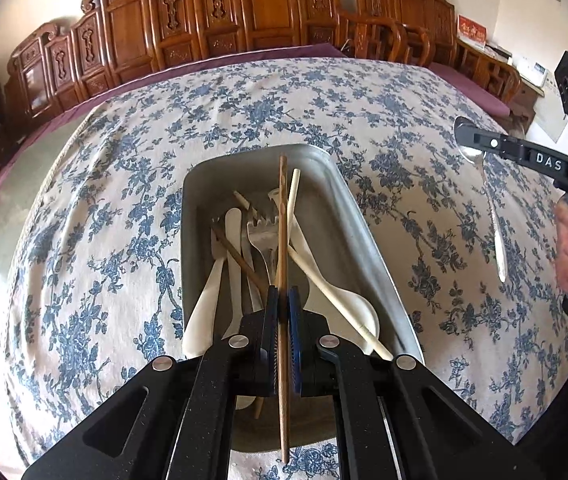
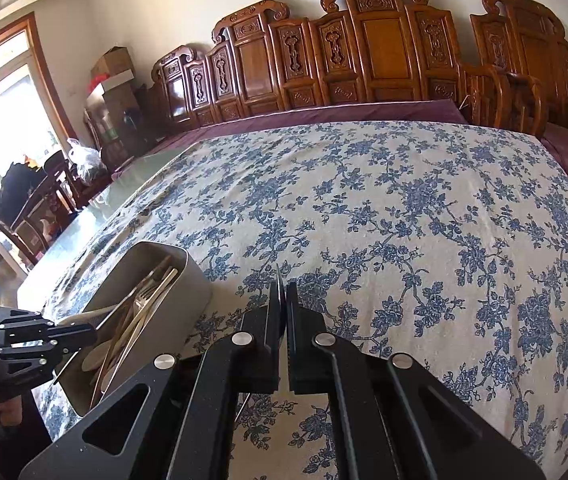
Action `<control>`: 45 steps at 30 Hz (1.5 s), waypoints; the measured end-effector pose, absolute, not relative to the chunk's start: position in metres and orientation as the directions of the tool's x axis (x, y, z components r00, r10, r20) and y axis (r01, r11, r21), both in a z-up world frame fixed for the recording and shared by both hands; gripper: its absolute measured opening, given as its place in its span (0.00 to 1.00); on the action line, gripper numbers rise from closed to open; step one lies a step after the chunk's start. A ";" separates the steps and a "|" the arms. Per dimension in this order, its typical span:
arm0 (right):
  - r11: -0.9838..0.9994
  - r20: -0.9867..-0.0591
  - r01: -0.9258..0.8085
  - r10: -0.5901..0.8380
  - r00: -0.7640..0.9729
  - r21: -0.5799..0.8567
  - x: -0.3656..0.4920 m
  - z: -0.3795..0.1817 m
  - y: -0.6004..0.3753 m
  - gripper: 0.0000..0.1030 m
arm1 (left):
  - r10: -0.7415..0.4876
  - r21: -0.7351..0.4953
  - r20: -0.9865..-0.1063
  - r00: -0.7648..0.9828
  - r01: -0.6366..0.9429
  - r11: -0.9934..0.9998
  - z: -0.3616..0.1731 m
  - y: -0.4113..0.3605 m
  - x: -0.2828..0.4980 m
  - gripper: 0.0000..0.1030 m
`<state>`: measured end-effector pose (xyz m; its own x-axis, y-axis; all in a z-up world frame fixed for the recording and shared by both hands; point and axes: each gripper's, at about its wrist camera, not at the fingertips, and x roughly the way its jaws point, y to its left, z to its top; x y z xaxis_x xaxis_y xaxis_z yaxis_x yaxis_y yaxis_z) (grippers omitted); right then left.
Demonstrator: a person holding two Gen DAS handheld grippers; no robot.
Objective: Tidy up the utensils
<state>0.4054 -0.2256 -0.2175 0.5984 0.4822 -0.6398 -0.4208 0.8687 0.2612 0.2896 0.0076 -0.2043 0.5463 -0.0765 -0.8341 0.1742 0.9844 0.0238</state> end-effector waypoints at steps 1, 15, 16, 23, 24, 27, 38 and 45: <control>0.866 -0.638 -0.424 0.486 0.597 0.264 0.405 -0.217 -0.225 0.04 | -0.076 0.024 -0.835 0.546 0.174 0.984 -0.205 0.008 0.290 0.04; 0.849 -0.620 -0.452 0.515 0.592 0.273 0.391 -0.208 -0.212 0.04 | -0.116 -0.018 -0.788 0.605 0.166 0.986 -0.199 0.014 0.293 0.05; 0.847 -0.618 -0.457 0.517 0.592 0.271 0.389 -0.207 -0.209 0.04 | -0.117 -0.021 -0.784 0.609 0.162 0.986 -0.198 0.015 0.292 0.06; 0.823 -0.589 -0.500 0.552 0.590 0.269 0.378 -0.190 -0.187 0.04 | -0.147 -0.056 -0.750 0.645 0.159 0.986 -0.183 0.028 0.287 0.10; 0.820 -0.586 -0.506 0.556 0.590 0.269 0.377 -0.187 -0.182 0.04 | -0.149 -0.057 -0.746 0.649 0.161 0.985 -0.181 0.029 0.285 0.10; 0.812 -0.585 -0.522 0.563 0.583 0.261 0.375 -0.182 -0.164 0.04 | -0.153 -0.058 -0.736 0.660 0.164 0.985 -0.174 0.033 0.283 0.10; 0.787 -0.600 -0.553 0.588 0.542 0.271 0.389 -0.177 -0.106 0.04 | -0.144 -0.072 -0.717 0.682 0.133 0.989 -0.163 0.055 0.277 0.11; 0.776 -0.644 -0.584 0.577 0.503 0.239 0.392 -0.190 -0.064 0.04 | -0.117 -0.065 -0.712 0.693 0.101 0.993 -0.161 0.072 0.274 0.11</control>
<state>0.3919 -0.0644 -0.1895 0.5028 0.5771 -0.6435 -0.5844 0.7755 0.2389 0.2741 0.0718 -0.1612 0.6926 -0.1167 -0.7118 0.1007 0.9928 -0.0648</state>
